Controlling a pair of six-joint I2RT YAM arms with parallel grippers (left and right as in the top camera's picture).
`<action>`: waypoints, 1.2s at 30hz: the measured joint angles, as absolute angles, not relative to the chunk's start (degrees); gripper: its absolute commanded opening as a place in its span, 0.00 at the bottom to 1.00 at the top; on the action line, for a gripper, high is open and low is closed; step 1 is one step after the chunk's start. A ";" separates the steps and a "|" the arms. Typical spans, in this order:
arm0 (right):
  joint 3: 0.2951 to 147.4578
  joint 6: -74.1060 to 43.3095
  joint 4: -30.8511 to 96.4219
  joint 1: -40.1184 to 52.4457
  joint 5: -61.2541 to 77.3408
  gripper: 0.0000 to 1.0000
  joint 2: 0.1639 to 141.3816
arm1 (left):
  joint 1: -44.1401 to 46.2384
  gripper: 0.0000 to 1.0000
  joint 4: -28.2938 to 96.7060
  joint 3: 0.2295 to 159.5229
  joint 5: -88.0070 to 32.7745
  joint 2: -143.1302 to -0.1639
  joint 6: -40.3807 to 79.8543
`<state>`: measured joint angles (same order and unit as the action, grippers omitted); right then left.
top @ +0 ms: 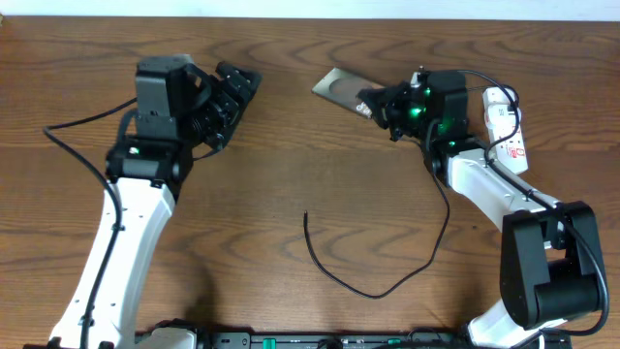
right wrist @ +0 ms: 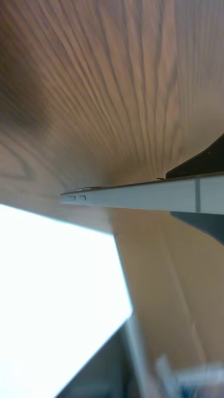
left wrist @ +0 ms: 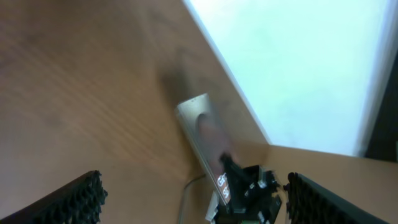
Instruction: Plug charger to phone and switch on socket
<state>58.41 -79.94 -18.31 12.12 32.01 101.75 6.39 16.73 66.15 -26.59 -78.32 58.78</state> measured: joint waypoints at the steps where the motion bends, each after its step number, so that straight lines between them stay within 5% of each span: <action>1: 58.41 -82.70 -20.16 12.12 32.84 0.01 101.75 | 6.39 0.90 11.75 63.29 -27.16 -78.32 59.35; 11: 58.43 -94.17 -32.08 17.58 40.21 0.01 101.75 | 6.37 0.90 -23.27 43.59 -28.69 -78.43 70.61; 29: 58.43 -95.74 -37.36 25.39 43.11 0.01 101.75 | 6.37 0.90 -28.16 42.57 -24.69 -78.43 85.67; 36: 58.43 -95.74 -37.34 25.39 43.11 0.01 101.75 | 6.37 0.64 -28.47 42.57 -23.57 -78.43 88.29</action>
<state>58.43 -95.74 -37.34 25.39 43.11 101.75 6.37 -28.47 42.57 -23.57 -78.43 88.29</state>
